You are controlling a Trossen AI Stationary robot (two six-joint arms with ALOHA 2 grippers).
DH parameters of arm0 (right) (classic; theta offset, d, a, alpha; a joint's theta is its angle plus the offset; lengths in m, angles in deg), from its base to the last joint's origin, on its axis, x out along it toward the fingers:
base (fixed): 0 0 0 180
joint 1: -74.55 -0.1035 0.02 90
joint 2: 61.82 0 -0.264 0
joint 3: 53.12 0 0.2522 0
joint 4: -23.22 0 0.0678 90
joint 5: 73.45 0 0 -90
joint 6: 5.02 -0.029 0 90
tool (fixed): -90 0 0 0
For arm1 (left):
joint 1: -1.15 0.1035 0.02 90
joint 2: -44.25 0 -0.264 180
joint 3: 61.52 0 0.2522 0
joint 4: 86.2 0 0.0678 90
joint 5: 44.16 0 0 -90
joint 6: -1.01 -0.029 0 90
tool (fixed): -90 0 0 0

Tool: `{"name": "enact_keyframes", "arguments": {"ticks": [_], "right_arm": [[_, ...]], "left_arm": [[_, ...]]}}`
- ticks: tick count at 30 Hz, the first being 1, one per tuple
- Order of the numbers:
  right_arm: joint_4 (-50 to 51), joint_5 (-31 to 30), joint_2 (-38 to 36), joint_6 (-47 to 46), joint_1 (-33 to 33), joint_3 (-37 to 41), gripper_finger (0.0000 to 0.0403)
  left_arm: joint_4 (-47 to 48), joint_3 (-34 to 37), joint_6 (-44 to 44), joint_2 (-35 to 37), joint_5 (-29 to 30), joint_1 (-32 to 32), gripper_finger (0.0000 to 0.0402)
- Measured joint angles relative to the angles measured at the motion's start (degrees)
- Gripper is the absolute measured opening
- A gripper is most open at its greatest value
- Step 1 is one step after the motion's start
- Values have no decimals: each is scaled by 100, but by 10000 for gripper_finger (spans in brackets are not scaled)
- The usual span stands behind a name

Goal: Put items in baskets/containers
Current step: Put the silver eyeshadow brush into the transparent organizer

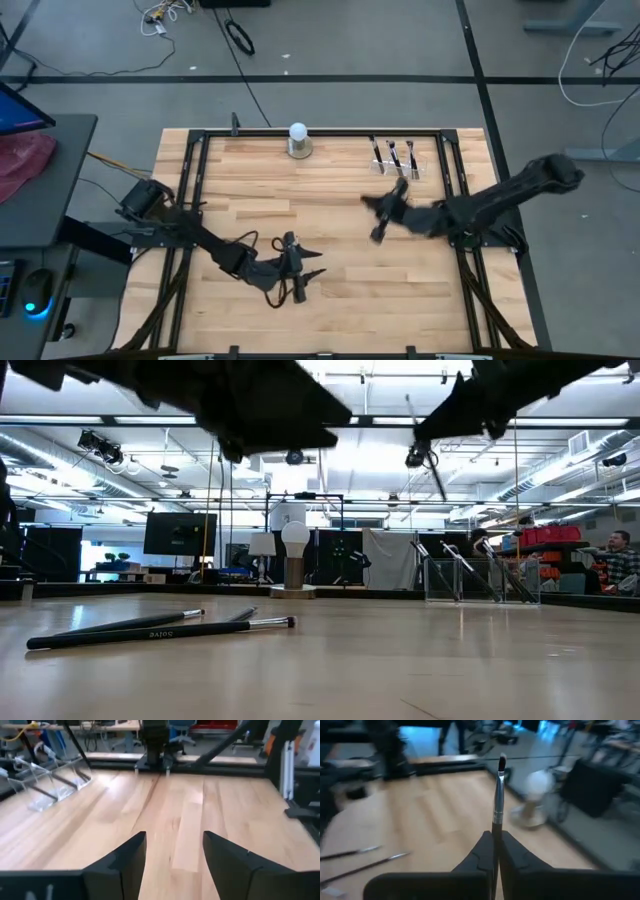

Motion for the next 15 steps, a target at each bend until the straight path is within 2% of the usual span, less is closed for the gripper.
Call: {"name": "enact_keyframes", "arguments": {"ticks": [4, 7, 12, 15], "right_arm": [[767, 4, -921, 319, 742, -2, 4], [1059, 126, -1200, 332, 1519, -2, 5], [971, 1291, -945, 535, 2938, -2, 5], [760, 1522, -578, 736, 3668, -2, 5]], "left_arm": [[-56, -2, 324, -280, 54, 45, 195], [-66, 0, 575, -514, 57, 112, 193], [-246, 0, 786, -787, 55, 209, 193], [-299, 0, 892, -836, 54, 219, 193]]}}
